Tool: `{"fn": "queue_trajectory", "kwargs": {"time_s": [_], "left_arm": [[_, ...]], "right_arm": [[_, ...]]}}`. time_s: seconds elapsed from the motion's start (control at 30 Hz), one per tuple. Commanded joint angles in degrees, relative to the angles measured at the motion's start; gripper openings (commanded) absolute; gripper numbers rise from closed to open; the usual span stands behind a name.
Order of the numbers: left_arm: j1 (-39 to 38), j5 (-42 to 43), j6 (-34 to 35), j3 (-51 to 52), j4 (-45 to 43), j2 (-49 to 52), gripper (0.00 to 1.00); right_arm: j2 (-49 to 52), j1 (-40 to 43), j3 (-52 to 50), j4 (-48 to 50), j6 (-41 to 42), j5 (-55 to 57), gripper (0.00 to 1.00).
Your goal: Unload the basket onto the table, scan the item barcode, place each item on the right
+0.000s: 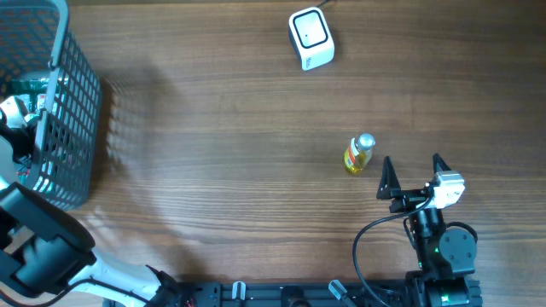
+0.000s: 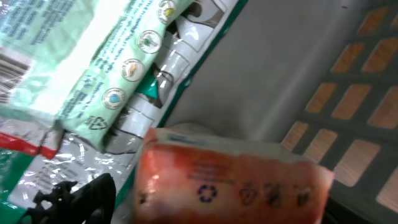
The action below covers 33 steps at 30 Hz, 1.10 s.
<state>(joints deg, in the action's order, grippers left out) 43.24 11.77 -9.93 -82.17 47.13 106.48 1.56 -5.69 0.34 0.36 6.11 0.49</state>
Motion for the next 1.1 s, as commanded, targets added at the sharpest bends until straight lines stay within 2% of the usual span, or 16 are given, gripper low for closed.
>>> {"fn": "queue_trajectory", "kwargs": {"time_s": [0.0,0.1,0.3,0.37,0.43,0.57,0.7,0.73,0.8,0.87,1.07], "left_arm": [[0.0,2.3,-0.3,0.6,0.7,1.9,0.68],[0.0,2.3,-0.3,0.5,0.9,1.2,0.63],[0.1,2.3,-0.1,-4.6,1.5,-5.6,0.6],[0.1,2.3,0.1,-7.2,1.7,-8.4,0.5],[0.1,2.1,0.1,-10.5,1.2,-12.7,0.47],[0.1,2.1,0.2,-16.4,-1.0,-20.4,0.47],[-0.1,3.6,10.4,-18.1,-3.3,-29.2,0.47],[-1.3,6.8,15.0,-18.1,-3.5,-32.1,0.47],[-4.2,8.2,18.1,-18.1,-2.1,-34.6,0.46],[-7.4,8.2,18.4,-18.1,0.8,-36.5,0.45],[-23.8,5.8,20.9,-18.1,15.8,-39.4,0.43]], "right_arm": [[-0.2,0.3,0.0,0.2,-0.5,0.8,1.0],[-0.2,0.3,0.0,0.2,-0.5,0.8,1.0],[-0.2,0.3,0.0,0.2,-0.5,0.8,1.0],[-0.2,0.3,0.0,0.2,-0.5,0.8,1.0],[-0.2,0.3,0.0,0.2,-0.6,0.8,1.0],[-0.2,0.3,0.0,0.2,-0.6,0.8,1.0],[-0.2,0.3,0.0,0.2,-0.5,0.8,1.0],[-0.2,0.3,0.0,0.2,-0.5,0.8,1.0],[-0.2,0.3,0.0,0.2,-0.5,0.8,1.0],[-0.2,0.3,0.0,0.2,-0.5,0.8,1.0],[-0.2,0.3,0.0,0.2,-0.5,0.8,1.0]]}}
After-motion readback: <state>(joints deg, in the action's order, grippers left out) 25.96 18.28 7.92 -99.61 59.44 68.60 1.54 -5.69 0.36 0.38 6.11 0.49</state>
